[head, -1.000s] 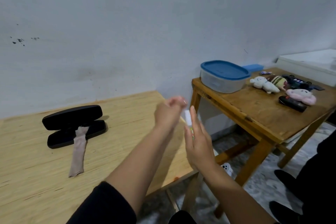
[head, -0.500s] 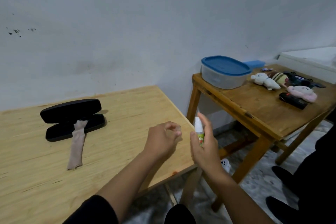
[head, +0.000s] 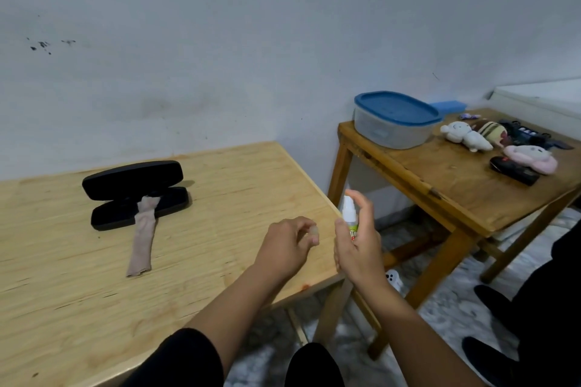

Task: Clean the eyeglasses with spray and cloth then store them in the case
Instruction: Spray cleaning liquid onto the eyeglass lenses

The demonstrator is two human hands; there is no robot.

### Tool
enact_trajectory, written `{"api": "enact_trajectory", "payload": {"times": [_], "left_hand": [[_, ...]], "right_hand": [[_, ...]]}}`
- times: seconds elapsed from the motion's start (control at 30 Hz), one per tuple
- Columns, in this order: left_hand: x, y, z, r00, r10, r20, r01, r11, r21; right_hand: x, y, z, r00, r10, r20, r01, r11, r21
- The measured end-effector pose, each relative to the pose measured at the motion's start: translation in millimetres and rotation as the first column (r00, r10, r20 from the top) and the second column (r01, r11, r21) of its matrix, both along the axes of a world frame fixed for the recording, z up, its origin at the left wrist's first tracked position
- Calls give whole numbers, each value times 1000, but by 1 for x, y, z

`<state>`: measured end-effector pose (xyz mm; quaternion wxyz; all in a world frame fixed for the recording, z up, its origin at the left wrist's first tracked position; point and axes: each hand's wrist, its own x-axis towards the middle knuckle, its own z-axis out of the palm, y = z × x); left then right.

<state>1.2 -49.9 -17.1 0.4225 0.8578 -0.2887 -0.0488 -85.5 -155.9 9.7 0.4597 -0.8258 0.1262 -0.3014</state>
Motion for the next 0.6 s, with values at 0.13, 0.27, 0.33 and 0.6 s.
{"api": "enact_trajectory", "payload": {"times": [0.13, 0.27, 0.33, 0.6], "left_hand": [[0, 3, 3, 999, -25, 26, 23, 997, 73], [5, 14, 11, 982, 26, 186, -64, 978, 197], [10, 24, 20, 967, 68, 244, -130, 960, 248], [39, 81, 59, 866, 134, 482, -362, 832, 420]], "right_hand": [[0, 4, 4, 1000, 5, 0, -5, 999, -36], [3, 9, 12, 1000, 16, 4, -16, 996, -85], [7, 12, 15, 1000, 28, 15, -26, 995, -100], [26, 48, 47, 989, 110, 100, -95, 984, -151]]}}
